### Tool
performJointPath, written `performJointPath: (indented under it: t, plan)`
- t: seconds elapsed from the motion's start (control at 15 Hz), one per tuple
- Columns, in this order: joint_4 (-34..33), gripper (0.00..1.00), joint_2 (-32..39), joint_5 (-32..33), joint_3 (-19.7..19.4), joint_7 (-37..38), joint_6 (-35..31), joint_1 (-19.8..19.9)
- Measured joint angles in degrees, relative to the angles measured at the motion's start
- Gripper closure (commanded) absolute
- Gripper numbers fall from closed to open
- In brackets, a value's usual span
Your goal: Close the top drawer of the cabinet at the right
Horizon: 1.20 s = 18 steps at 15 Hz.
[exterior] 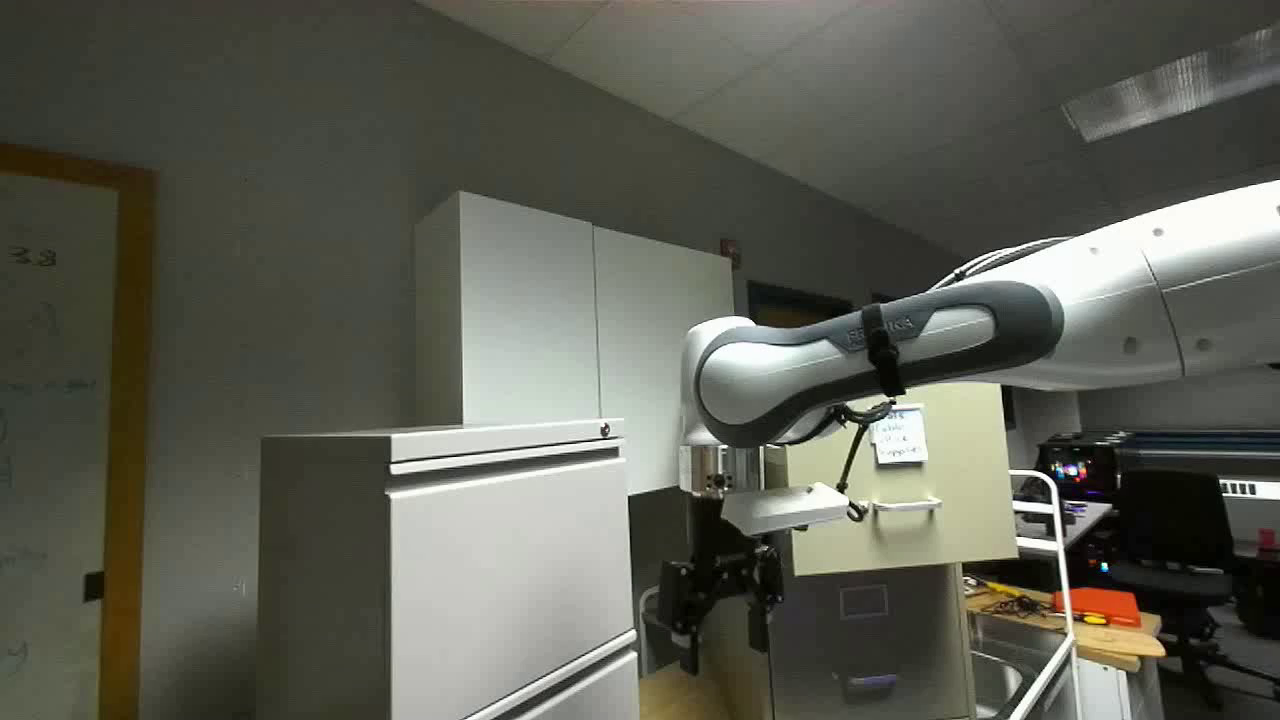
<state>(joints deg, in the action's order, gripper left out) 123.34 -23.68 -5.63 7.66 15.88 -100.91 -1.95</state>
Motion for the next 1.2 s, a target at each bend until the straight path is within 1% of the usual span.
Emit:
performJointPath:
  t: [0.67,0.87,0.93,1.0,1.07,1.2]
  plan:
    - [0.06,0.00,0.00,0.21,0.00,0.00,-0.13,0.00]
    - [0.09,0.00,0.05,1.53,0.06,0.03,-1.60,0.00]
    - [0.09,0.06,0.04,2.09,0.12,0.07,-2.43,0.00]
    - [0.09,0.25,-0.03,2.70,0.18,0.18,-3.31,0.00]
    - [0.08,0.32,-0.15,3.39,0.25,0.51,-4.24,0.01]
    - [0.10,0.48,-0.59,5.10,0.29,2.37,-6.40,0.19]
